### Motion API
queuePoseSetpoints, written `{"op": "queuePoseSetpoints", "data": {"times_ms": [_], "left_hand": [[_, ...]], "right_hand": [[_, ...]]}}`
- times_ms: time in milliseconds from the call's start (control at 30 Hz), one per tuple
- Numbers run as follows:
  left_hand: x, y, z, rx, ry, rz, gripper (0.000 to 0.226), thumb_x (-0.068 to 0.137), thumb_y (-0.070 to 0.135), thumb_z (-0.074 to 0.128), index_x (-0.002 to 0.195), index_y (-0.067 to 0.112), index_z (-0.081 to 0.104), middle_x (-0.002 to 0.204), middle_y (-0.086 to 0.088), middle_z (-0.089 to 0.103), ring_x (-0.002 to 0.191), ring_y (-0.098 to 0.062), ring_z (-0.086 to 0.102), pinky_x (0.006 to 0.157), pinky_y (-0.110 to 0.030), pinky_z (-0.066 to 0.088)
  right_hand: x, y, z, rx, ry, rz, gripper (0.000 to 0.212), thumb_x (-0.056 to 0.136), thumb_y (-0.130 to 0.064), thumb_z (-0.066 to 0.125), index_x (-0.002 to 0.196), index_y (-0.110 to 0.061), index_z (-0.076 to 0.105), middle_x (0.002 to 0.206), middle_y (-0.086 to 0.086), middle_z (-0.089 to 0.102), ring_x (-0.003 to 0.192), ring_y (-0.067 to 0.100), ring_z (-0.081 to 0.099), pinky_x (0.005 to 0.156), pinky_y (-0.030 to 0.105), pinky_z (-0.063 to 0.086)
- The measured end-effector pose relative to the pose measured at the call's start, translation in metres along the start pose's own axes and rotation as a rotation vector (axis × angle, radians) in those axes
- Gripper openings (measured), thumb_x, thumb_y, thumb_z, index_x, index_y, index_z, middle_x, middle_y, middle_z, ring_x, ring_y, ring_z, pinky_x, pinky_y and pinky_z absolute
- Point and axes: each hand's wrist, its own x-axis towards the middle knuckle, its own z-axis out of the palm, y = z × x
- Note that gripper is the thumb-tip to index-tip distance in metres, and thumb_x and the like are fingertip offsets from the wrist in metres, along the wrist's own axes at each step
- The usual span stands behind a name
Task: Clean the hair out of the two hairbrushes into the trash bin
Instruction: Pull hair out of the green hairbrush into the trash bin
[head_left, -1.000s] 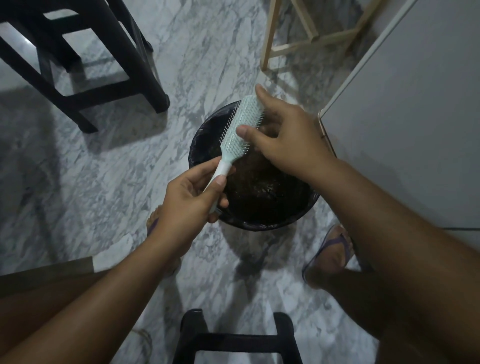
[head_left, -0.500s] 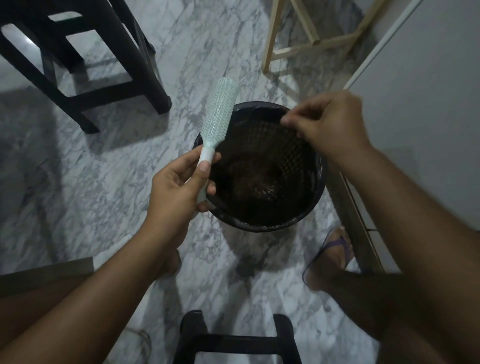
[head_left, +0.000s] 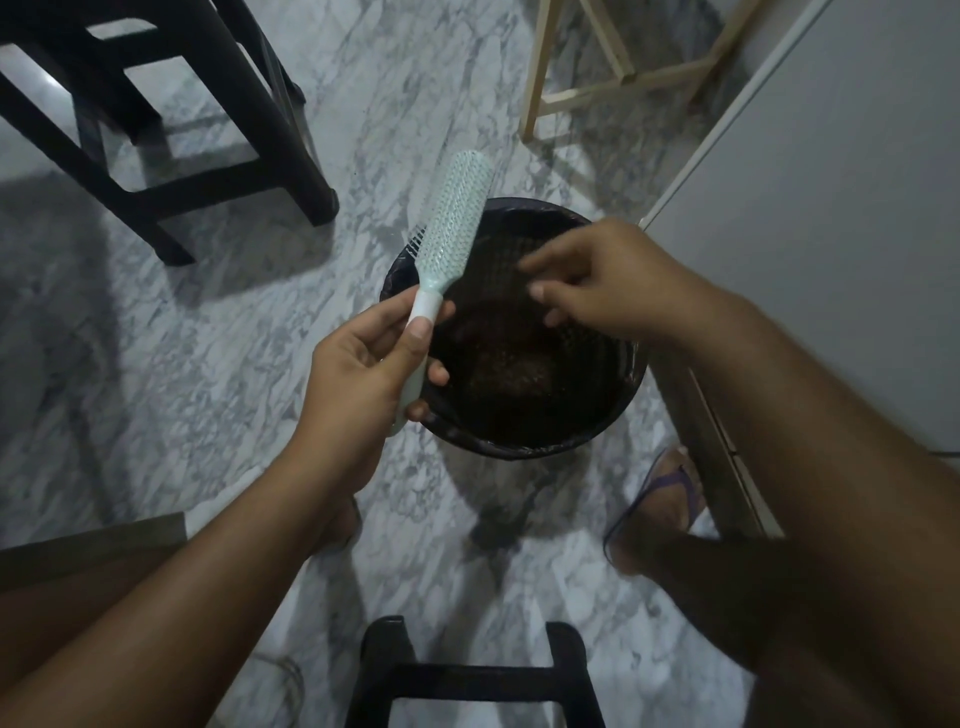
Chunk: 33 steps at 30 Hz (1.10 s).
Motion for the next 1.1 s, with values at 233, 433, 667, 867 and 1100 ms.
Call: {"op": "queuePoseSetpoints", "data": {"times_ms": [233, 433, 667, 867, 1100], "left_hand": [[0.000, 0.000, 0.002, 0.004, -0.029, 0.002, 0.035, 0.099, 0.016, 0.057, 0.134, 0.016, 0.061, 0.121, 0.000, 0.073, 0.067, -0.014, 0.061, 0.044, -0.022, 0.043], [0.000, 0.000, 0.006, -0.006, -0.028, -0.012, 0.035, 0.099, 0.014, 0.056, 0.134, 0.014, 0.060, 0.120, -0.001, 0.074, 0.065, -0.014, 0.060, 0.044, -0.024, 0.042], [-0.001, -0.001, 0.008, -0.012, -0.033, -0.028, 0.036, 0.099, 0.015, 0.056, 0.135, 0.013, 0.060, 0.119, -0.001, 0.074, 0.064, -0.013, 0.060, 0.043, -0.023, 0.041], [-0.003, -0.002, 0.009, -0.036, -0.056, -0.059, 0.034, 0.099, 0.014, 0.058, 0.133, 0.015, 0.062, 0.119, -0.001, 0.074, 0.064, -0.015, 0.059, 0.044, -0.024, 0.040], [-0.005, -0.003, 0.013, -0.032, -0.091, -0.055, 0.032, 0.099, 0.014, 0.057, 0.130, 0.014, 0.064, 0.117, -0.004, 0.075, 0.061, -0.015, 0.058, 0.045, -0.024, 0.039]], "right_hand": [[0.004, 0.001, -0.001, 0.161, 0.142, 0.047, 0.041, 0.086, -0.019, 0.078, 0.126, -0.020, 0.067, 0.117, -0.001, 0.073, 0.101, 0.011, 0.072, 0.098, 0.031, 0.055], [0.001, -0.010, 0.007, 0.139, 0.129, 0.001, 0.044, 0.080, -0.008, 0.081, 0.122, -0.013, 0.068, 0.094, 0.000, 0.079, 0.073, 0.009, 0.076, 0.081, 0.024, 0.061], [0.011, -0.006, 0.012, 0.089, 0.324, -0.018, 0.038, 0.080, -0.026, 0.084, 0.115, -0.019, 0.072, 0.108, -0.001, 0.073, 0.101, 0.008, 0.069, 0.096, 0.031, 0.056], [0.009, -0.021, 0.010, 0.716, 0.213, 0.096, 0.064, 0.089, -0.029, 0.075, 0.145, -0.021, 0.044, 0.133, 0.003, 0.063, 0.113, 0.014, 0.067, 0.091, 0.040, 0.060], [0.003, -0.035, 0.015, 1.028, -0.100, 0.117, 0.032, 0.087, -0.007, 0.074, 0.115, 0.006, 0.066, 0.106, 0.021, 0.075, 0.099, 0.028, 0.074, 0.081, 0.032, 0.063]]}}
